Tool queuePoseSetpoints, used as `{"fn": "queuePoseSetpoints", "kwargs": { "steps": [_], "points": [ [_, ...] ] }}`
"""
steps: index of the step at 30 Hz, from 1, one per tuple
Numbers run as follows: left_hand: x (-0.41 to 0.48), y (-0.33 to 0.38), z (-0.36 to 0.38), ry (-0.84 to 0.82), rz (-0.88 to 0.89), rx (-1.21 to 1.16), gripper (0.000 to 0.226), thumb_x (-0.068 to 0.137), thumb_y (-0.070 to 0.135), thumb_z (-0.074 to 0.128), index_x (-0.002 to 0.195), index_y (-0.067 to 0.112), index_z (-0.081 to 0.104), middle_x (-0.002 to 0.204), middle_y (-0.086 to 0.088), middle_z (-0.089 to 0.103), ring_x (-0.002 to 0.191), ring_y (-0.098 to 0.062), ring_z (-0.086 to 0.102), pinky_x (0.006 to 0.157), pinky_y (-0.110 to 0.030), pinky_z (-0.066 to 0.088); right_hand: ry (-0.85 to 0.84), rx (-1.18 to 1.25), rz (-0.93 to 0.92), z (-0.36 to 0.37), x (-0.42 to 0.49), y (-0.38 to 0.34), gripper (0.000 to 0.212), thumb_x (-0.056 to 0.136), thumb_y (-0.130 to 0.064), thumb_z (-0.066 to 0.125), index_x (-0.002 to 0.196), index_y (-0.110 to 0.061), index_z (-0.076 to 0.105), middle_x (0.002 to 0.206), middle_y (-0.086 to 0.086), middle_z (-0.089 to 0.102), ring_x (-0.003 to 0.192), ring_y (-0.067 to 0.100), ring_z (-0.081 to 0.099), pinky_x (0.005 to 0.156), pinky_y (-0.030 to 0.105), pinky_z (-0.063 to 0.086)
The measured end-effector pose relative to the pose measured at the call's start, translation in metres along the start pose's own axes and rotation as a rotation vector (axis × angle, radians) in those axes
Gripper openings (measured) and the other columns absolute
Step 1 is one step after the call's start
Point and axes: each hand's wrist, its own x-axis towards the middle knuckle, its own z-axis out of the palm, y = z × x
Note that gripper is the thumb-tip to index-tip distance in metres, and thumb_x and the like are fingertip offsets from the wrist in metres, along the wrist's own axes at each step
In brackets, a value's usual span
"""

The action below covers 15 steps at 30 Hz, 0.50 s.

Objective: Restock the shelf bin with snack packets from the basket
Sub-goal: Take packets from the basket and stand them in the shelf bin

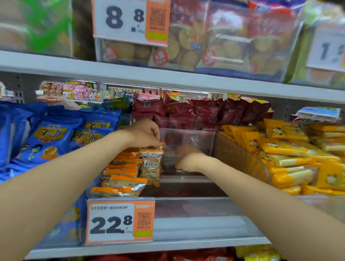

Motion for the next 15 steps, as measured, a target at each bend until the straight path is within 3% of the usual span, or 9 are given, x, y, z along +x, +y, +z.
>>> {"fn": "queuePoseSetpoints", "kwargs": {
  "steps": [2, 5, 9, 15],
  "points": [
    [-0.014, 0.017, 0.006, 0.047, -0.010, 0.010, 0.005, 0.079, 0.017, 0.071, 0.079, 0.015, 0.066, 0.072, 0.007, 0.060, 0.069, -0.010, 0.055, 0.056, -0.021, 0.041, 0.148, 0.062, -0.086, -0.010, -0.023, 0.004, 0.026, 0.089, -0.013, 0.059, 0.111, -0.004, 0.067, 0.113, 0.013, 0.067, 0.105, 0.030, 0.062, 0.088, 0.036, 0.052],
    [-0.043, 0.047, 0.016, 0.109, 0.044, -0.027, 0.016, 0.077, 0.018, 0.071, 0.067, 0.019, 0.058, 0.061, 0.008, 0.054, 0.058, -0.009, 0.049, 0.051, -0.021, 0.036, 0.403, 0.218, -0.143, -0.020, -0.074, 0.014, 0.010, 0.081, -0.015, 0.061, 0.087, -0.017, 0.069, 0.085, 0.002, 0.070, 0.086, 0.025, 0.064, 0.077, 0.037, 0.053],
    [-0.088, 0.098, 0.033, 0.175, 0.179, -0.135, 0.021, 0.074, 0.011, 0.067, 0.061, 0.019, 0.053, 0.053, 0.007, 0.050, 0.050, -0.008, 0.044, 0.052, -0.023, 0.035, 0.691, 0.169, -0.152, -0.018, -0.149, 0.037, 0.005, 0.081, -0.019, 0.062, 0.085, -0.021, 0.065, 0.070, -0.008, 0.058, 0.075, 0.020, 0.060, 0.065, 0.034, 0.047],
    [-0.143, 0.156, 0.096, -0.099, 0.277, -0.091, 0.025, 0.076, 0.011, 0.068, 0.062, 0.022, 0.051, 0.055, 0.008, 0.051, 0.046, -0.003, 0.044, 0.054, -0.023, 0.036, 0.692, 0.177, -0.077, 0.025, -0.247, 0.088, 0.004, 0.083, -0.017, 0.064, 0.084, -0.014, 0.064, 0.074, 0.001, 0.065, 0.074, 0.025, 0.061, 0.061, 0.040, 0.048]
  ]
}}
